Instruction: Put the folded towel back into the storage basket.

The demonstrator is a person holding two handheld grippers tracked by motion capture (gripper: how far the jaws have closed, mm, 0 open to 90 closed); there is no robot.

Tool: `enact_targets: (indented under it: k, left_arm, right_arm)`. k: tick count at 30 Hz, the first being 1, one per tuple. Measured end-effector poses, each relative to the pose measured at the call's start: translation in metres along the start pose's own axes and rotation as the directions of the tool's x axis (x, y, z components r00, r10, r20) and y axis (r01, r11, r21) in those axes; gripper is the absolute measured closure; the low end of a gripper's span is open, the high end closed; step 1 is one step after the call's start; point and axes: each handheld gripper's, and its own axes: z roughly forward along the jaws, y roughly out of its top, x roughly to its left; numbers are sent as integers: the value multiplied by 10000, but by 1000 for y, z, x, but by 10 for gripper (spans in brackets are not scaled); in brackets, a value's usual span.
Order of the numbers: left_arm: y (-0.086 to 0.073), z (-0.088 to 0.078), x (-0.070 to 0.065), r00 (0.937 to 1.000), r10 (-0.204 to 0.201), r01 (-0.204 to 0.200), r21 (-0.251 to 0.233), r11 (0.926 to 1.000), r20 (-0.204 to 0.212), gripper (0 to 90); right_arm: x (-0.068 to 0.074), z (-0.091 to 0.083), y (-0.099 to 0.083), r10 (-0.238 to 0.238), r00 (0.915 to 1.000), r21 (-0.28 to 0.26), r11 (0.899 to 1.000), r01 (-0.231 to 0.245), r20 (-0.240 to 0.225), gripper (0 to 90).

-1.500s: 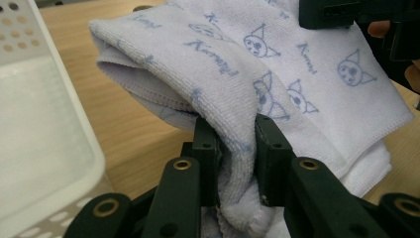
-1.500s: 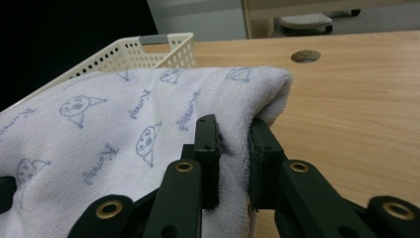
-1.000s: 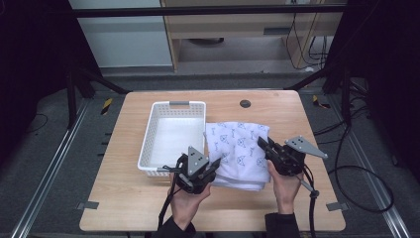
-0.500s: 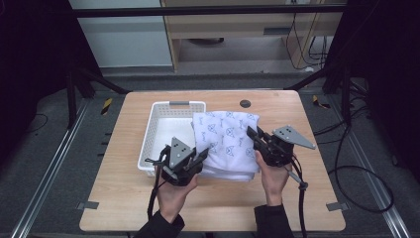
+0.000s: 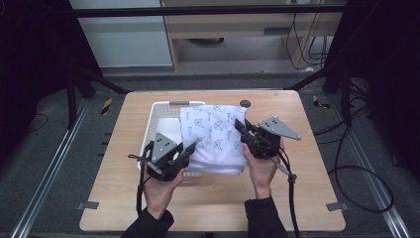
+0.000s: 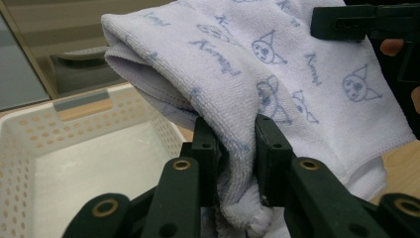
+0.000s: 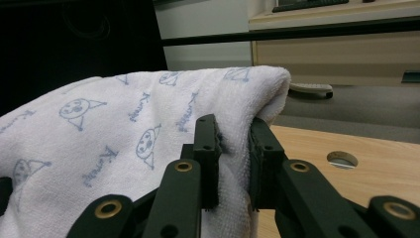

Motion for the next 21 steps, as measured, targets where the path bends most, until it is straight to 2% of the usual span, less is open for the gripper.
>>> enact_targets:
  k: [12, 14, 21]
  left_arm:
    - [-1, -9, 22, 9991, -168, 165, -88, 9998, -402, 731]
    - [-1, -11, 27, 9987, -201, 197, -89, 9998, -469, 731]
    - [-3, -21, 48, 9963, -410, 394, -229, 9990, -760, 731]
  right_arm:
    - [20, 22, 8, -157, 9999, 112, 9998, 157, -59, 775]
    - [28, 29, 10, -255, 9996, 105, 9996, 256, -78, 775]
    - [45, 44, 16, -419, 9988, 146, 9990, 423, -253, 775]
